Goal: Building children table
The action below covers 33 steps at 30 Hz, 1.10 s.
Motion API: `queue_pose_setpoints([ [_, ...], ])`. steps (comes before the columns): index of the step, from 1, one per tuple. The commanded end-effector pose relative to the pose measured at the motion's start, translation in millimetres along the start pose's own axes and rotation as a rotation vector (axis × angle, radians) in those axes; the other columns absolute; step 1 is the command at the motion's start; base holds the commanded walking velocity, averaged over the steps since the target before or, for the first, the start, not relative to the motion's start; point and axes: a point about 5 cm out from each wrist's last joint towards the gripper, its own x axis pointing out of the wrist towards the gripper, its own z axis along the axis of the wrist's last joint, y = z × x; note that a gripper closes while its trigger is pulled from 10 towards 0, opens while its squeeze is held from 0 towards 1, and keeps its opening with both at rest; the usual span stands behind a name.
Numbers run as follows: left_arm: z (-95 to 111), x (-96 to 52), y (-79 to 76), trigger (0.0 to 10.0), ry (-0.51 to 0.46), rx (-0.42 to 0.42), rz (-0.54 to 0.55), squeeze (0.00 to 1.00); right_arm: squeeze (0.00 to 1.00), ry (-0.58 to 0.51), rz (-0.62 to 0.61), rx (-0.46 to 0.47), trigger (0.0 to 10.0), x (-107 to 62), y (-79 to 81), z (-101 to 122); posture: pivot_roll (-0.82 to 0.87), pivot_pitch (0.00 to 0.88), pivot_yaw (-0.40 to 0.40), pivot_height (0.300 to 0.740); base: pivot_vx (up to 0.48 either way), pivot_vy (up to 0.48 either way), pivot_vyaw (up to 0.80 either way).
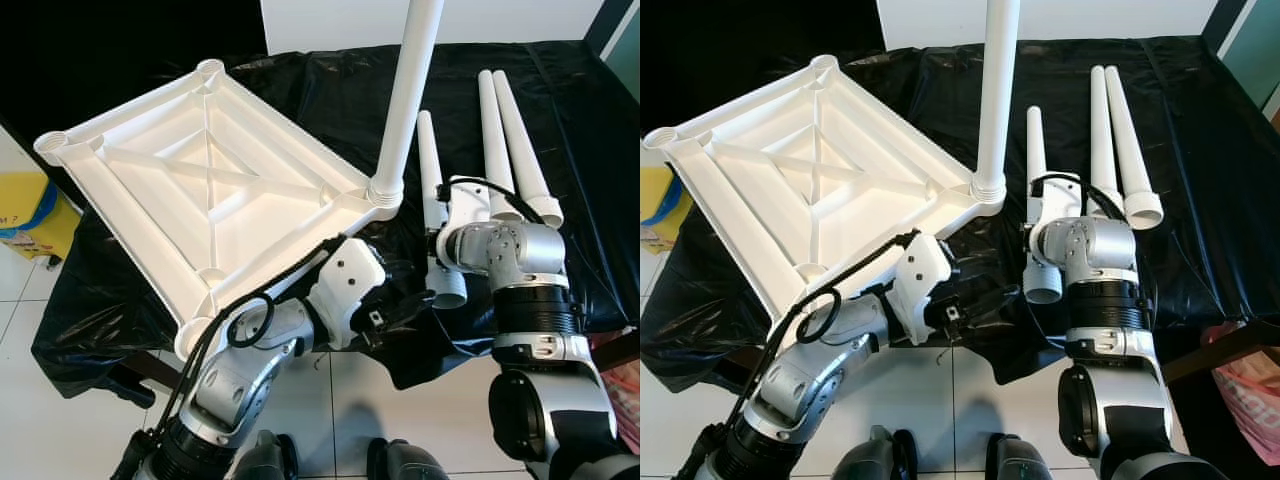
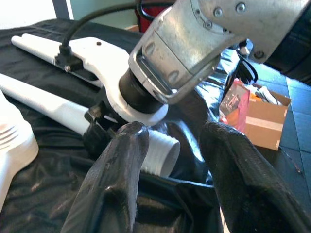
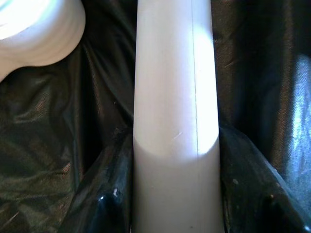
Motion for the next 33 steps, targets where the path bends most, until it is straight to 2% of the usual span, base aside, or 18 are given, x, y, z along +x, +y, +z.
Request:
queue_pose_setpoints([
  [1,0.2,0.0,3.3,10.0,0.007,-0.004,0.059,0.0,0.0,0.03,0.017,-0.008,0.0,1.7,2.1,-7.6,0.02,0.165,-0.001,0.74,0.0,0.0,0.0],
  [3,0.2,0.0,3.3,10.0,0.007,-0.004,0.059,0.0,0.0,0.03,0.017,-0.008,0.0,1.7,2.1,-7.6,0.02,0.165,-0.001,0.74,0.0,0.0,0.0],
  [4,0.2,0.4,4.1,10.0,0.006,-0.008,0.062,0.0,0.0,-0.004,0.038,-0.011,0.0,-0.2,4.2,-2.9,0.02,0.159,0.0,0.74,0.0,0.0,0.0],
  [5,0.7,0.8,5.1,10.0,0.003,-0.012,0.066,0.0,0.0,-0.035,0.055,-0.003,1.6,-3.1,6.2,2.1,0.02,0.156,0.0,0.74,0.0,0.0,0.0],
  [10,0.7,1.3,7.0,10.0,0.0,-0.019,0.072,0.0,0.0,-0.068,0.073,0.009,1.6,-6.0,8.1,7.5,0.02,0.15,0.001,0.74,0.0,0.0,0.0],
  [11,2.9,0.9,13.1,10.0,-0.01,-0.027,0.083,0.0,0.0,-0.152,0.088,0.042,10.0,-11.3,7.6,16.3,0.0,0.123,0.006,0.74,0.0,0.0,0.0],
  [14,10.3,-1.0,28.9,10.0,-0.042,-0.053,0.109,0.0,0.0,-0.357,0.097,0.151,10.0,-24.7,1.9,30.4,0.0,0.101,0.009,0.74,0.0,0.0,0.0],
  [21,14.9,-1.5,40.6,10.0,-0.08,-0.095,0.143,0.0,0.0,-0.448,0.072,0.189,10.0,-29.2,-1.7,23.4,-0.02,0.072,0.021,0.74,0.0,0.0,0.0],
  [23,18.9,-0.9,46.8,10.0,-0.105,-0.103,0.16,0.0,0.0,-0.503,0.089,0.257,10.0,-31.9,-2.2,19.6,-0.03,0.056,0.028,0.74,0.0,0.0,0.0],
  [26,19.6,-0.9,50.0,10.0,-0.107,-0.099,0.169,0.0,0.0,-0.541,0.086,0.267,10.0,-33.4,-3.0,18.9,-0.03,0.052,0.03,0.74,0.0,0.0,0.0],
  [27,20.4,-0.9,55.3,10.0,-0.108,-0.088,0.18,0.0,0.0,-0.6,0.104,0.27,10.0,-36.0,-2.5,17.6,-0.03,0.044,0.03,0.74,0.0,0.0,0.0],
  [30,20.9,-0.9,57.5,10.0,-0.109,-0.083,0.183,0.0,0.0,-0.62,0.121,0.27,10.0,-37.0,-1.8,17.0,-0.03,0.044,0.03,0.74,0.0,0.0,0.0],
  [32,22.3,-1.8,67.5,10.0,-0.109,-0.065,0.213,0.0,0.0,-0.681,0.193,0.283,10.0,-42.7,3.8,14.8,-0.04,0.033,0.029,0.74,0.0,0.0,0.0],
  [33,22.3,-1.8,67.5,10.0,-0.109,-0.065,0.213,0.0,0.0,-0.681,0.193,0.283,10.0,-42.7,3.8,14.8,-0.04,0.033,0.029,0.74,0.0,0.0,0.0],
])
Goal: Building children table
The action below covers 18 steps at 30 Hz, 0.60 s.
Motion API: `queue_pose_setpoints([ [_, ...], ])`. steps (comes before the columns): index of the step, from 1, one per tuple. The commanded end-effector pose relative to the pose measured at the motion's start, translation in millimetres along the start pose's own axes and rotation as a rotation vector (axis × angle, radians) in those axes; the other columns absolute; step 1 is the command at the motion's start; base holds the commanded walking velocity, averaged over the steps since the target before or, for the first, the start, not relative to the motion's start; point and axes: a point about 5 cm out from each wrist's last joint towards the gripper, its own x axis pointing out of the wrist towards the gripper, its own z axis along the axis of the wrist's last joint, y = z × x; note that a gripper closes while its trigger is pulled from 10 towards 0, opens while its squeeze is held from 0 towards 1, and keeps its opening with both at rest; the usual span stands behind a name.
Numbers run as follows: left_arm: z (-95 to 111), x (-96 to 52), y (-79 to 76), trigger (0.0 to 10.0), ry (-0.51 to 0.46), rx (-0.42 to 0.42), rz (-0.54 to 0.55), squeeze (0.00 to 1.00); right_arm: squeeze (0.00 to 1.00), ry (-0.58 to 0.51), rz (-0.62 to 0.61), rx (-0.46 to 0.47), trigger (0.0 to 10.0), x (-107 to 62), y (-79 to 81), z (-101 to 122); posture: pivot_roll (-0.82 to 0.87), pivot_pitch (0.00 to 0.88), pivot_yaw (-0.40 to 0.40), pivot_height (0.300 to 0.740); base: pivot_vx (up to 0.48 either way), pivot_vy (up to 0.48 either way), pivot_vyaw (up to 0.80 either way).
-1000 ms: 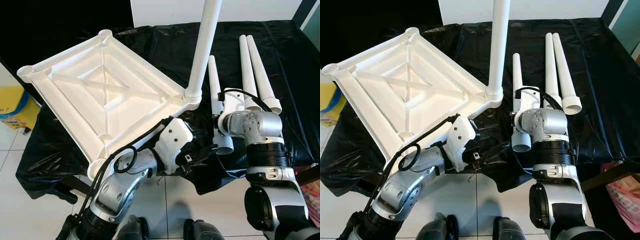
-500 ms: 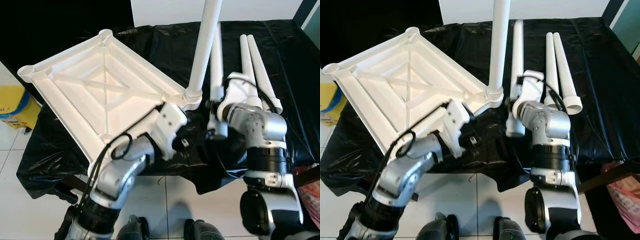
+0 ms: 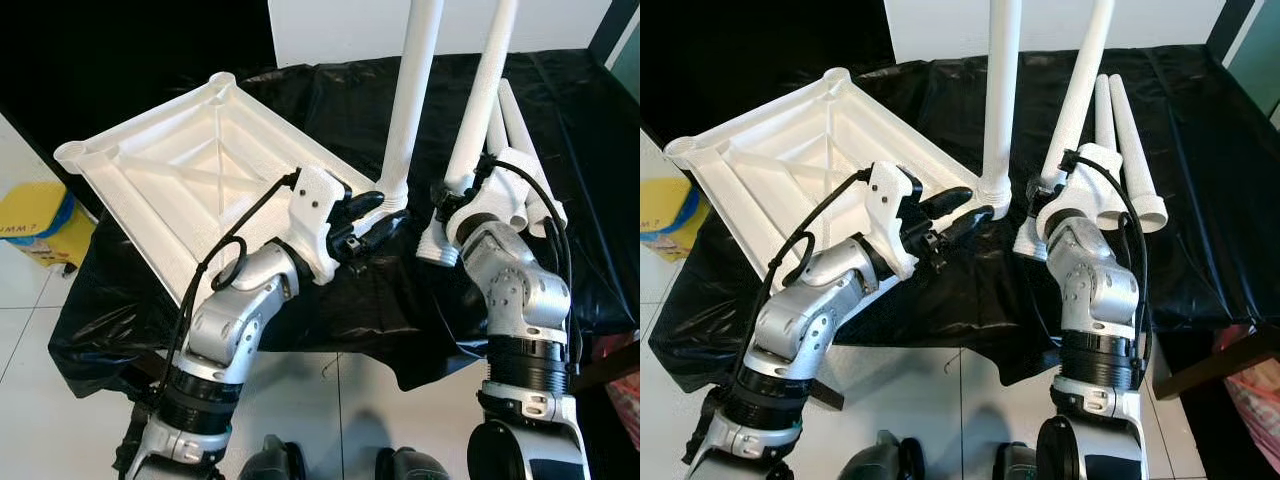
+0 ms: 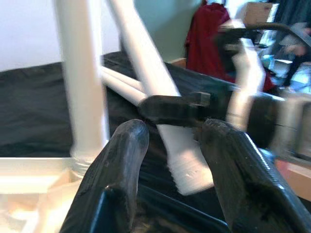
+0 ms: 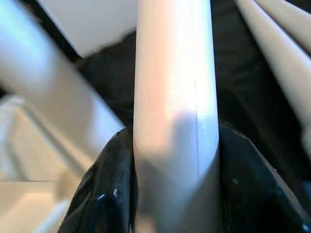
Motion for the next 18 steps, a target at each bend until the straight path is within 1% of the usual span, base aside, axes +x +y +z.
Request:
queue_pose_setpoints([
  [1,1.7,-0.3,6.0,10.0,-0.006,0.021,0.023,0.0,0.0,-0.037,0.062,0.022,10.0,-3.1,8.5,2.3,-0.04,0.033,0.029,0.74,0.0,0.0,0.0],
  [2,2.5,0.0,11.8,10.0,-0.005,0.03,0.043,0.0,0.0,-0.045,0.091,0.026,10.0,-5.1,12.3,0.8,-0.04,0.028,0.029,0.74,0.0,0.0,0.0],
  [3,2.5,0.0,11.8,10.0,-0.005,0.03,0.043,0.0,0.0,-0.045,0.091,0.026,10.0,-5.1,12.3,0.8,-0.04,0.028,0.029,0.74,0.0,0.0,0.0],
  [5,2.9,0.5,18.6,10.0,0.002,0.033,0.066,0.0,0.0,-0.053,0.12,0.02,10.0,-6.9,16.4,-1.3,-0.04,0.027,0.029,0.74,0.0,0.0,0.0],
  [6,2.9,0.5,18.6,10.0,0.002,0.033,0.066,0.0,0.0,-0.053,0.12,0.02,10.0,-6.9,16.4,-1.3,-0.04,0.027,0.029,0.74,0.0,0.0,0.0],
  [8,3.1,1.2,25.1,10.0,0.011,0.042,0.09,0.0,0.0,-0.08,0.167,0.01,10.0,-9.3,22.1,-1.6,-0.04,0.024,0.03,0.74,0.0,0.0,0.0],
  [9,3.1,1.2,25.1,10.0,0.011,0.042,0.09,0.0,0.0,-0.08,0.167,0.01,10.0,-9.3,22.1,-1.6,-0.04,0.024,0.03,0.74,0.0,0.0,0.0],
  [11,10.2,-0.6,46.0,10.0,-0.003,0.059,0.185,0.0,0.0,-0.178,0.285,-0.023,10.0,-14.5,38.4,15.0,-0.05,0.017,0.041,0.74,0.0,0.0,0.0],
  [12,10.2,-0.6,46.0,10.0,-0.003,0.059,0.185,0.0,0.0,-0.178,0.285,-0.023,10.0,-14.5,38.4,15.0,-0.05,0.017,0.041,0.74,0.0,0.0,0.0],
  [14,15.2,-3.5,61.5,10.0,-0.007,0.076,0.247,0.0,0.0,-0.237,0.368,-0.05,10.0,-19.2,48.3,24.0,-0.05,0.015,0.046,0.74,0.0,0.0,0.0],
  [15,15.2,-3.5,61.5,10.0,-0.007,0.076,0.247,0.0,0.0,-0.237,0.368,-0.05,10.0,-19.2,48.3,24.0,-0.05,0.015,0.046,0.74,0.0,0.0,0.0],
  [18,17.1,-8.4,79.7,10.0,0.032,0.133,0.313,0.0,0.0,-0.3,0.463,-0.066,10.0,-26.6,57.6,31.5,-0.04,0.02,0.054,0.74,0.0,0.0,0.0],
])
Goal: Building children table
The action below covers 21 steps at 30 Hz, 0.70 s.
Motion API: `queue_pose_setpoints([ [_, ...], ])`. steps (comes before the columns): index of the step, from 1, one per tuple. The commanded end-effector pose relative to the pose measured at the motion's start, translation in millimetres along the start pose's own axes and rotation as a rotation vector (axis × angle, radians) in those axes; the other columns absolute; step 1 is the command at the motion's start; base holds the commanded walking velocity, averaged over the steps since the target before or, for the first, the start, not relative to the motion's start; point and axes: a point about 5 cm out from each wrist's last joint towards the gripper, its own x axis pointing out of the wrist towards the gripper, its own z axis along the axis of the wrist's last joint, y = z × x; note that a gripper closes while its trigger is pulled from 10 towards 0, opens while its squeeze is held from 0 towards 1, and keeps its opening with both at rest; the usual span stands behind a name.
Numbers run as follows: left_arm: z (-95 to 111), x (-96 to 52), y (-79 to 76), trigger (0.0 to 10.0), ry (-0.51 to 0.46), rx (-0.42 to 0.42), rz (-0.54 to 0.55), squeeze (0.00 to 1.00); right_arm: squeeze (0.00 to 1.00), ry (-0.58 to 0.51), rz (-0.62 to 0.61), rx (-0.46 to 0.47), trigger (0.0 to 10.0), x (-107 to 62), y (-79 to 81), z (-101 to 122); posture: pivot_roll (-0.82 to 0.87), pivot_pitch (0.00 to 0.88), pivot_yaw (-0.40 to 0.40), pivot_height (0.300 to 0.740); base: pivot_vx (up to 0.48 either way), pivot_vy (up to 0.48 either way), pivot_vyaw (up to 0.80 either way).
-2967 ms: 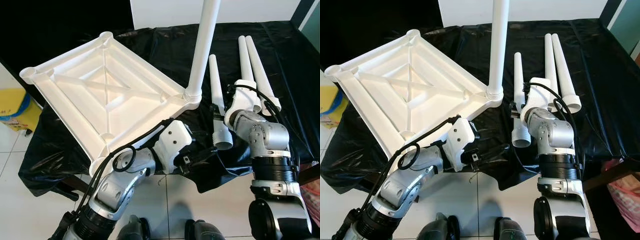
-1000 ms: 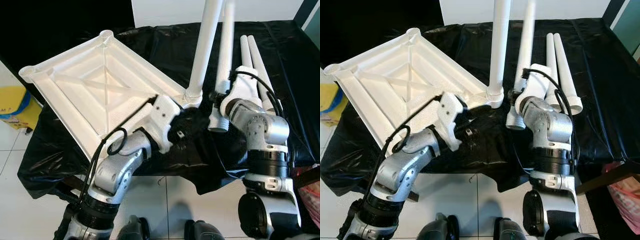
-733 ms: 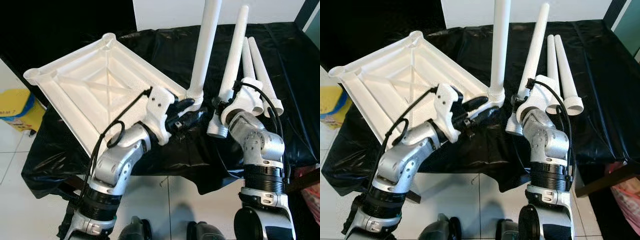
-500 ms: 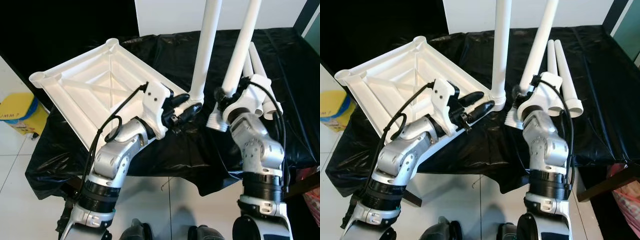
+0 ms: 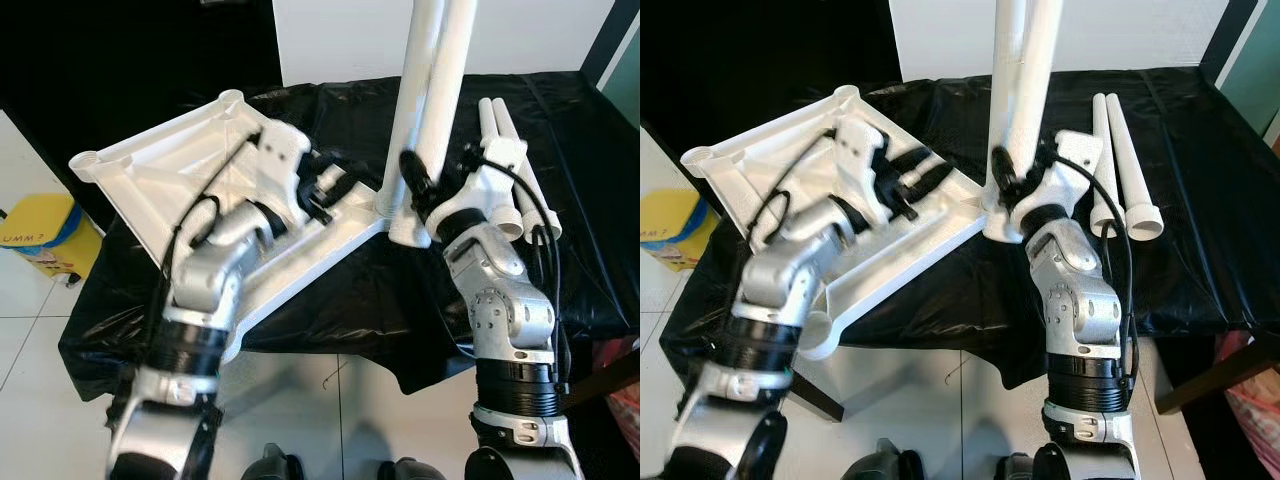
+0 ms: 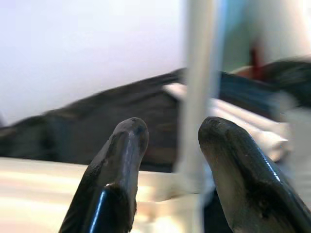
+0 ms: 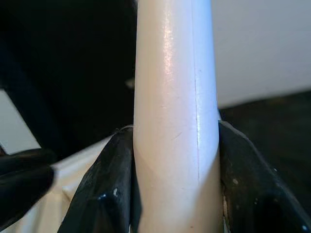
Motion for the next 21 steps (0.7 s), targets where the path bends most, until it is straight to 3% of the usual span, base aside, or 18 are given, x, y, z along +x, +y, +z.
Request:
queue_pose_setpoints([
  [1,-4.1,0.2,6.0,10.0,0.026,0.022,0.048,0.0,0.0,-0.046,0.076,0.001,10.0,0.7,11.1,7.3,-0.04,0.02,0.054,0.74,0.0,0.0,0.0],
  [6,-0.1,1.3,32.2,10.0,0.053,0.065,0.151,0.0,0.0,-0.123,0.198,-0.019,10.0,-2.2,25.1,19.3,-0.04,0.027,0.065,0.74,0.0,0.0,0.0],
  [12,6.1,7.1,50.2,10.0,0.062,0.088,0.188,0.0,0.0,-0.18,0.298,-0.034,10.0,-10.1,34.6,22.1,-0.03,0.032,0.073,0.74,0.0,0.0,0.0],
  [21,10.8,13.5,66.3,10.0,0.1,0.118,0.222,0.0,0.0,-0.104,0.383,-0.072,10.0,-22.1,39.0,1.5,-0.03,0.035,0.071,0.74,0.0,0.0,0.0],
])
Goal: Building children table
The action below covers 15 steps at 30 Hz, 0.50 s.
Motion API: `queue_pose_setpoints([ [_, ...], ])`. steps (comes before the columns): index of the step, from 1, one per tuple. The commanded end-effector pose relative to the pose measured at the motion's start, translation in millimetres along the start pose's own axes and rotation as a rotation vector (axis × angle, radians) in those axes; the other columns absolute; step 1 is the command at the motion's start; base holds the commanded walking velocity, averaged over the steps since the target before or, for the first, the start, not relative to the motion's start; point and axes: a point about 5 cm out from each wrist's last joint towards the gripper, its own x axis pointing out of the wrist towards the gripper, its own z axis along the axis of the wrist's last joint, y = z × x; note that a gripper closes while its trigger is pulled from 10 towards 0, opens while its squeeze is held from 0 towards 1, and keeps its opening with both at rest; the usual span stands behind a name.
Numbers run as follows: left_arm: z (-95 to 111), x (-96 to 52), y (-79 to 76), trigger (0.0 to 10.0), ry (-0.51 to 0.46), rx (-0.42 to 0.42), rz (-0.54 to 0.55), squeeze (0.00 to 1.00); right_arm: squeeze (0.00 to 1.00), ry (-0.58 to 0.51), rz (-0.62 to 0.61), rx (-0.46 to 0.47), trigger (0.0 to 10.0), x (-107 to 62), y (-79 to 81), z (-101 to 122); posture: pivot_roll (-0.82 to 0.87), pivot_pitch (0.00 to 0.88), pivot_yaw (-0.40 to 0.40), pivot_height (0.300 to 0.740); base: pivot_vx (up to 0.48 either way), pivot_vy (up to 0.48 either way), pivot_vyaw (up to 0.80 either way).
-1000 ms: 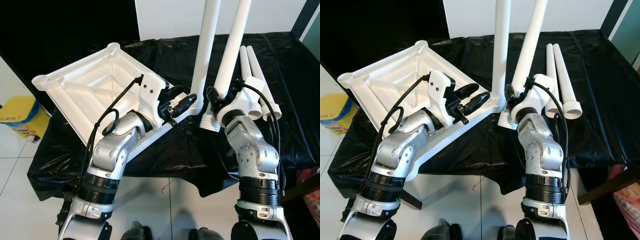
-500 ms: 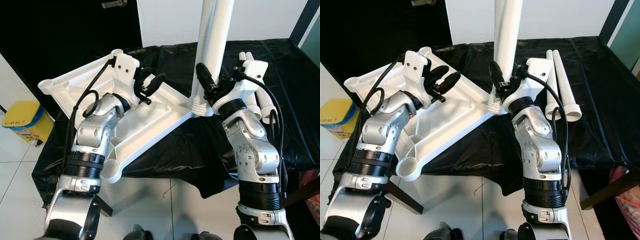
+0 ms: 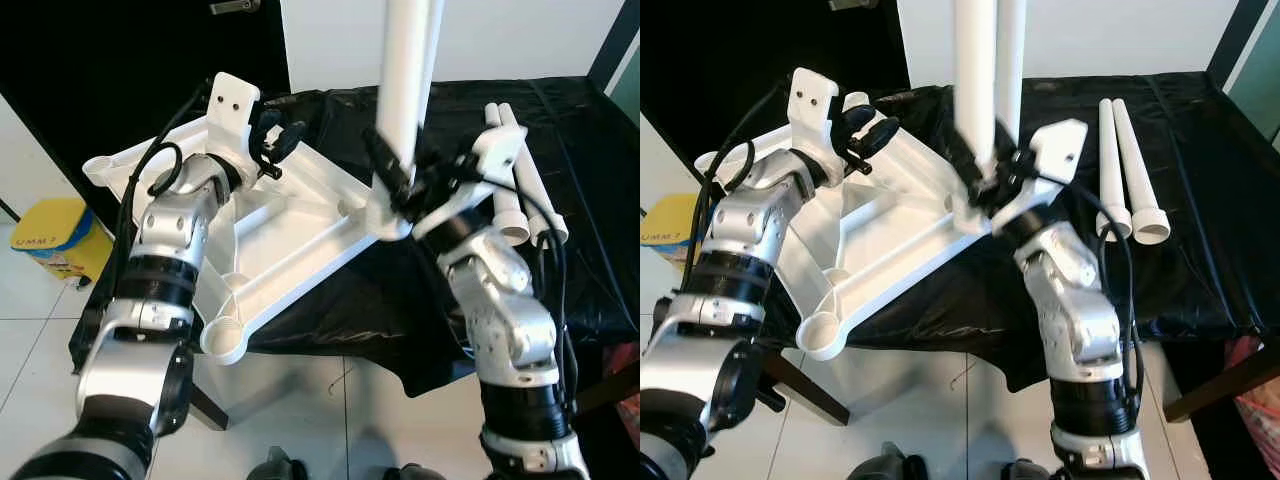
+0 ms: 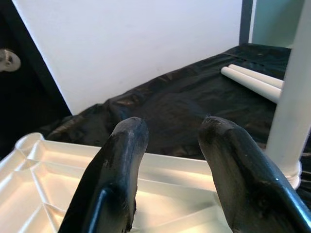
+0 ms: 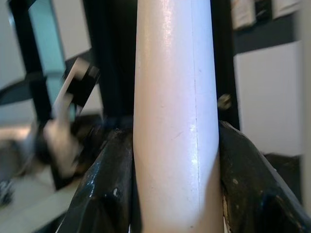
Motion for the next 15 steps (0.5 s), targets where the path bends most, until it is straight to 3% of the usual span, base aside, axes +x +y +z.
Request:
queue_pose_setpoints([
  [1,-1.6,-1.4,8.4,10.0,0.009,0.0,0.085,0.0,0.0,-0.03,0.025,-0.018,10.0,1.7,3.4,4.7,-0.03,0.034,0.068,0.74,0.0,0.0,0.0],
  [5,16.3,9.0,11.7,10.0,-0.025,0.06,0.053,0.0,0.0,0.038,0.066,-0.009,10.0,-6.9,6.6,-11.4,-0.03,0.033,0.053,0.74,0.0,0.0,0.0],
  [9,22.2,11.2,10.7,10.0,-0.043,0.063,0.035,0.0,0.0,0.053,0.075,-0.008,10.0,-8.5,8.0,-15.1,-0.03,0.032,0.051,0.74,0.0,0.0,0.0],
  [13,50.4,20.6,0.1,10.0,-0.142,0.046,-0.096,0.0,0.0,0.116,0.113,0.009,10.0,-17.2,15.0,-31.8,-0.03,0.026,0.035,0.74,0.0,0.0,0.0],
  [15,50.4,20.6,0.1,10.0,-0.142,0.046,-0.096,0.0,0.0,0.116,0.113,0.009,10.0,-17.2,15.0,-31.8,-0.03,0.026,0.035,0.74,0.0,0.0,0.0],
])
